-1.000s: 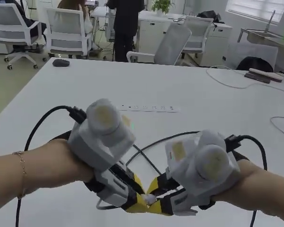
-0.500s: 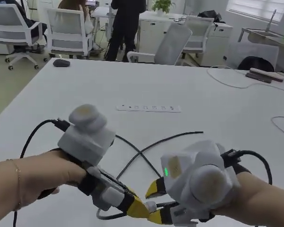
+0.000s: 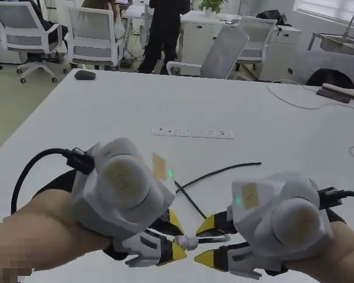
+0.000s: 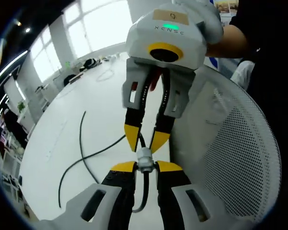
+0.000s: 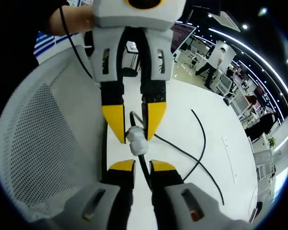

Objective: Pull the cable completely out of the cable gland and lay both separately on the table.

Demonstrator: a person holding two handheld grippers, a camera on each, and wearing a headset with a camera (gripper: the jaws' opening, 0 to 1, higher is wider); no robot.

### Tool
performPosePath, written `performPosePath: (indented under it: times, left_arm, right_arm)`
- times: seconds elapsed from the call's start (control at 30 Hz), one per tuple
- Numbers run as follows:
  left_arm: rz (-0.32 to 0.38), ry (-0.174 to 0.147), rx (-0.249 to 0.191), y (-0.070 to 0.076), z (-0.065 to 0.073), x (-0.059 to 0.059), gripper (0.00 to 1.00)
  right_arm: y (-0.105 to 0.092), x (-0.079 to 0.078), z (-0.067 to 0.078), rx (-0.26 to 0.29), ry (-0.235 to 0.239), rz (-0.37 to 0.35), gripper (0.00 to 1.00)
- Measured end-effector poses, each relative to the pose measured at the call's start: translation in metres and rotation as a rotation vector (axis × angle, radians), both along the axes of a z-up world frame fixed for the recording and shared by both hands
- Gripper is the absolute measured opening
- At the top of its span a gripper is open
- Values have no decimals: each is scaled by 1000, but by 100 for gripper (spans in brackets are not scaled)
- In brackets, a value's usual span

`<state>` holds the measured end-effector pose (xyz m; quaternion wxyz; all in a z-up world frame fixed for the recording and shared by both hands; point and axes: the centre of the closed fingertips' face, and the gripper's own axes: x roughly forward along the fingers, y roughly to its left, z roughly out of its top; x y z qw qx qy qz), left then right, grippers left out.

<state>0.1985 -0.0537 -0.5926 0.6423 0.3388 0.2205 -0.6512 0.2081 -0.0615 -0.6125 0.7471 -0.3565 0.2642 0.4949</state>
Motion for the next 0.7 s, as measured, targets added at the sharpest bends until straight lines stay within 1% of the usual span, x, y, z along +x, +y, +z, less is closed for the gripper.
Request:
performPosePath:
  times: [0.03,0.07,0.13,0.2,0.3,0.37,0.47,0.5,0.53,0.6,0.67,0.7]
  left_arm:
    - [1,-3,0,1,0,0,17]
    - [6,-9,6,2,-1,2,17]
    - [10,-10,24,8,-5,5,16]
    - [25,-16,36,14,-7,10,16]
    - [50,-5,32,21,-8,14,16]
    - [57,-10,38,24,-9,16,16]
    - [63,-9,42,26,-11,18,16]
    - [64,-10,49,27,-12,18,16]
    - [66,-17,64,30,-15,20,16]
    - [66,-25,79,34,-18,21,16]
    - [72,-24,85,37,-19,23,16]
    - [75,-24,92,39,-21,24,16]
  right_arm:
    - [-1,1,0,-1,-8,-1,6]
    - [-3,1,-1,-1,5,-6,5]
    - [-8,1,-3,-10,5,-9,5]
    - [-15,3,-4,-6,6,-28,4]
    - [-27,4,-7,6,26,-62,4]
    - [-32,4,-10,4,33,-70,4]
    - [-40,2,-16,10,61,-92,4]
    - [-42,1,-19,5,65,-95,3]
    - [-47,0,-23,-13,79,-103,3]
    - [-56,0,-30,-39,81,-118,3]
    - [-62,0,-33,-47,89,-127,3]
    - [-68,0,-37,-59,98,-141,3]
